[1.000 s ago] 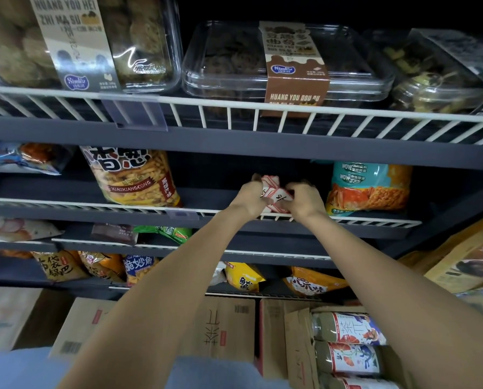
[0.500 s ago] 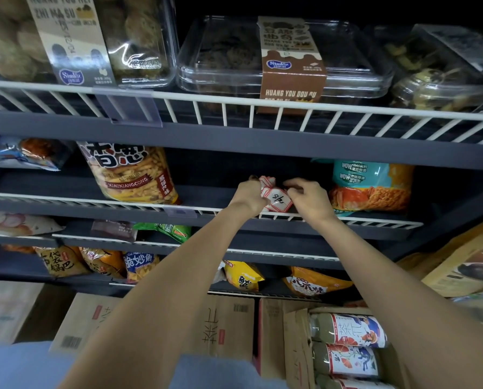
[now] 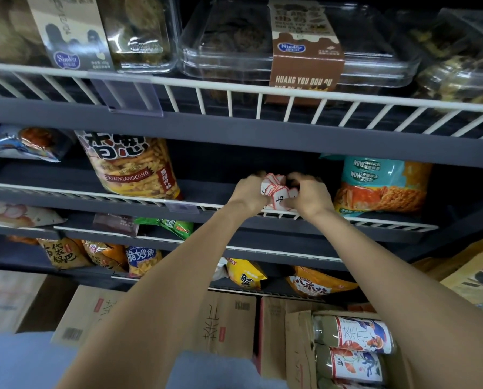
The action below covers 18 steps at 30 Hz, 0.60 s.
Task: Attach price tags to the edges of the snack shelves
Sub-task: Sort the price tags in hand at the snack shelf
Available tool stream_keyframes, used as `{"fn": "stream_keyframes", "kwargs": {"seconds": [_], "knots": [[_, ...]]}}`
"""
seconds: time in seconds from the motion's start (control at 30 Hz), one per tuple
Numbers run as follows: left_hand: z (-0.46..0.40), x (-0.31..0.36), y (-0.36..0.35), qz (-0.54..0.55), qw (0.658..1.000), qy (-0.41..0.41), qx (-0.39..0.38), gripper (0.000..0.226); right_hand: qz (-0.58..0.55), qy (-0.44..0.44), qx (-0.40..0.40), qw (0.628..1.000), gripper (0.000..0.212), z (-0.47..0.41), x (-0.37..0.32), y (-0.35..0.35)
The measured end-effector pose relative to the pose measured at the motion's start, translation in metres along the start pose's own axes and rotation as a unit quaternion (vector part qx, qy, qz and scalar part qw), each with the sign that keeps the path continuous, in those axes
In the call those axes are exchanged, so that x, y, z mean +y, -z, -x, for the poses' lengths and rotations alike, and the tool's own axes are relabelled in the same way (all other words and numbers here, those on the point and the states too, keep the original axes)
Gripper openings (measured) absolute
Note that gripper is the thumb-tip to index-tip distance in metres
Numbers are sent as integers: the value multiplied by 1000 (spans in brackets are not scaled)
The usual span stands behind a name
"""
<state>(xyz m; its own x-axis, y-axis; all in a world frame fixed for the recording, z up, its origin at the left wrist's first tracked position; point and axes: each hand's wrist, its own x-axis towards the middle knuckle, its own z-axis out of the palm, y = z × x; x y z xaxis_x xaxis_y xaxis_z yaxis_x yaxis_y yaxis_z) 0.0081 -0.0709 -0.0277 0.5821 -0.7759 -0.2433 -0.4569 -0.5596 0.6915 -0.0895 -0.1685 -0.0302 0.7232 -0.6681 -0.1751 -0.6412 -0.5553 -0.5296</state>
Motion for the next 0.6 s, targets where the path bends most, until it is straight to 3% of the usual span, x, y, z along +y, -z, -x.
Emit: {"fn": "stream_keyframes", "kwargs": {"seconds": [0.17,0.27,0.37,0.5,0.6], "knots": [[1,-5,8,84,996,-8,-32,37,8,2,-4,1000,38,1,-1,0],[5,-11,20,189,981,9,-35,40,35,16,10,999,36,2,0,1],[12,-20,30,225,974,29,-16,32,31,20,-1,999,37,1,-1,2],[15,-27,36,98,991,38,79,28,26,9,-18,999,45,0,-5,3],[14,-21,29,10,999,50,17,27,26,5,-20,999,46,1,-6,2]]}}
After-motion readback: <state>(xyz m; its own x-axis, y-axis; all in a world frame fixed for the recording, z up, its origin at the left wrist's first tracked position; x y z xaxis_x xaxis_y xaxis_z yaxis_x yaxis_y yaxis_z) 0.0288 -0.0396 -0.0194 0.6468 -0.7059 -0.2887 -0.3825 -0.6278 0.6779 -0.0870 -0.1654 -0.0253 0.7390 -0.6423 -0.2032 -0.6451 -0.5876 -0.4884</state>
